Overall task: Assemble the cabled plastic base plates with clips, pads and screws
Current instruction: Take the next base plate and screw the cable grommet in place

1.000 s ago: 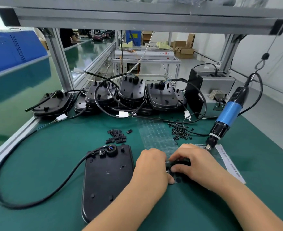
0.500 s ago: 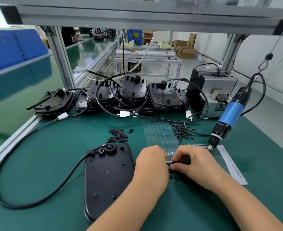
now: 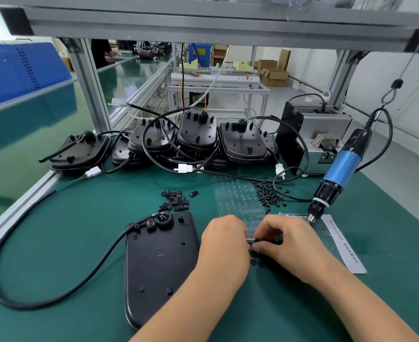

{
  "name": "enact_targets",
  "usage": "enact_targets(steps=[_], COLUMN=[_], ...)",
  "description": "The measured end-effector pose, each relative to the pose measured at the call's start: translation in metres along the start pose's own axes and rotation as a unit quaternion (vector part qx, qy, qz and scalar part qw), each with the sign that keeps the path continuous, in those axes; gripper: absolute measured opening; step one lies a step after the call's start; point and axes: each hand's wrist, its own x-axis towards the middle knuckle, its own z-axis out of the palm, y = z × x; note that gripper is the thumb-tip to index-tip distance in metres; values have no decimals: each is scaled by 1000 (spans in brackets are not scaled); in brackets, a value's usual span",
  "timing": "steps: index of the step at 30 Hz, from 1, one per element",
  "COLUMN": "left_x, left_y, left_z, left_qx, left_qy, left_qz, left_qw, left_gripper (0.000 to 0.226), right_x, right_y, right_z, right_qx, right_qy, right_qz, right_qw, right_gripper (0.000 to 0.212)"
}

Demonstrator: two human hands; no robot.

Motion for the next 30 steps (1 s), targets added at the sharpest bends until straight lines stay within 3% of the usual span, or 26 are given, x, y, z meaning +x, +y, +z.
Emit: enact_targets(steps=[10,15,30], left_x=[-2,-4,-5], left_y=[2,2,1], left_z=[-4,-4,-2], left_qx=[-1,-2,-33], left_qy=[-18,-17,6], left_qz=[-3,1,1], left_qw=[1000,1000,999], left_gripper=[12,12,17], right_x=[-1,5,5], right_y=[-1,-6,-10], right_z=[-7,-16,-18], right_qx=[-5,-80,-99], right_qy=[-16,-74,-36], right_qz=[-9,-15,-20], right_qw=[1000,994,994], right_gripper=[32,19,22])
